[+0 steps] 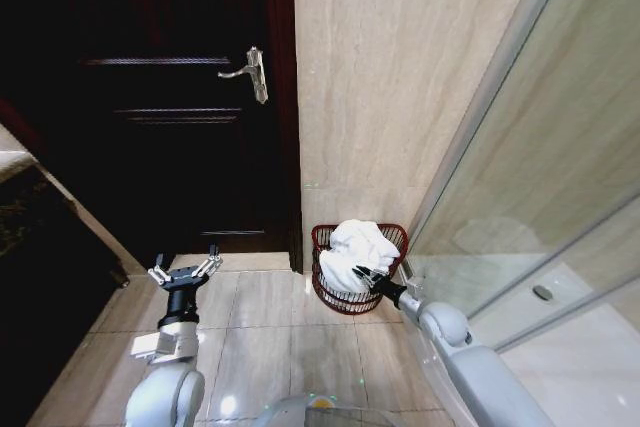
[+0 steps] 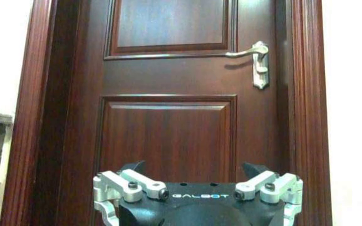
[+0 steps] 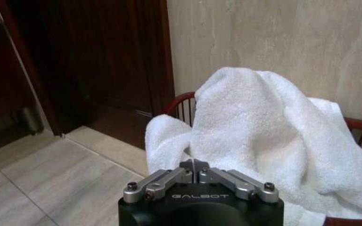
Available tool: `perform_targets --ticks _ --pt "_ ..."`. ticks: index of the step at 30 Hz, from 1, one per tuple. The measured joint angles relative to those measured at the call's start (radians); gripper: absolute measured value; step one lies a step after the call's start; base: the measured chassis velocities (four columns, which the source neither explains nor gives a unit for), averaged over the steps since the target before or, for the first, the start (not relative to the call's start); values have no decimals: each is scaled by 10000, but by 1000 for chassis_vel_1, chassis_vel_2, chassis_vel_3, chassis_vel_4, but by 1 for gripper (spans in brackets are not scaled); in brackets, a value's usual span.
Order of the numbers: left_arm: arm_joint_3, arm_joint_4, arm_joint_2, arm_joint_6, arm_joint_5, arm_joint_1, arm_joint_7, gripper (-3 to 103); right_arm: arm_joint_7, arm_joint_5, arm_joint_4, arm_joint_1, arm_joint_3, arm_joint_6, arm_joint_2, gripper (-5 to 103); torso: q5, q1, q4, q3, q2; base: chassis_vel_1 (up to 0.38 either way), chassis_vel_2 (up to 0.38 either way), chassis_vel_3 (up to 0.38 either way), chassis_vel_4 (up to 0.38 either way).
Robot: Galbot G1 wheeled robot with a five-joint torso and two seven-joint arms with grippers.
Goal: Discard the used towel into the hamper.
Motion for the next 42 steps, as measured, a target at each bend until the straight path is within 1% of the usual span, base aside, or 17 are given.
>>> perform_targets --ticks 1,9,11,12,18,22,25,26,28,29,30,31,32,36,38,39,42 --pt "6 -7 1 0 2 -1 0 100 13 0 0 -3 3 14 1 2 0 0 0 0 0 0 0 0 0" --pt "12 -20 25 4 5 -4 1 100 383 7 140 -58 -4 279 33 0 0 0 0 0 0 0 0 0 0" --pt "13 -20 27 6 5 -5 3 100 587 51 368 -96 37 427 59 0 1 0 -1 0 0 0 0 0 0" --pt "12 -19 28 6 5 -5 5 100 924 243 783 -113 106 583 64 0 0 0 -1 0 0 0 0 0 0" --pt "16 -4 25 6 5 -8 14 100 1601 771 1895 -9 318 609 -5 0 -1 0 0 0 0 0 0 0 0" --pt "16 -2 41 5 -1 -14 16 100 1672 908 2294 43 411 249 -112 0 -4 0 1 -1 0 0 0 0 0" --pt "17 14 43 1 -3 -21 19 100 1597 711 2220 -56 388 139 -134 0 0 0 2 0 0 0 0 0 0" --pt "16 28 44 -4 -7 -19 19 100 1435 377 1990 -244 341 113 -88 -3 -1 0 -2 0 0 0 0 0 0" --pt "7 31 52 -8 -20 -9 20 100 1397 206 1791 -351 267 155 -25 1 3 0 -1 0 0 0 0 0 0" --pt "-11 32 71 -14 -36 -6 21 100 1382 58 1613 -419 220 171 29 7 3 0 -1 -1 0 0 0 0 0" --pt "-27 35 87 -16 -48 -3 21 100 1354 -78 1459 -456 194 175 69 7 2 0 -2 0 0 0 0 0 0" --pt "-61 39 113 -17 -83 -1 22 100 1278 -324 1195 -469 161 197 119 12 1 0 0 0 0 0 0 0 0" --pt "-61 39 113 -17 -83 -1 22 100 1278 -324 1195 -469 161 197 119 12 1 0 0 0 0 0 0 0 0" --pt "-92 58 143 -22 -128 -12 26 100 1057 -1019 705 -390 118 25 130 33 1 0 0 0 0 0 0 0 0" --pt "-91 61 142 -22 -129 -14 27 100 1039 -1074 688 -377 116 -22 125 33 1 0 0 0 0 0 0 0 0" --pt "-77 92 140 -22 -130 -40 32 100 932 -1326 599 -297 111 -234 85 44 -1 0 0 0 0 0 0 0 0" --pt "-63 133 138 -21 -130 -79 31 100 860 -1539 485 -208 102 -271 64 50 0 0 0 0 0 0 0 0 0"
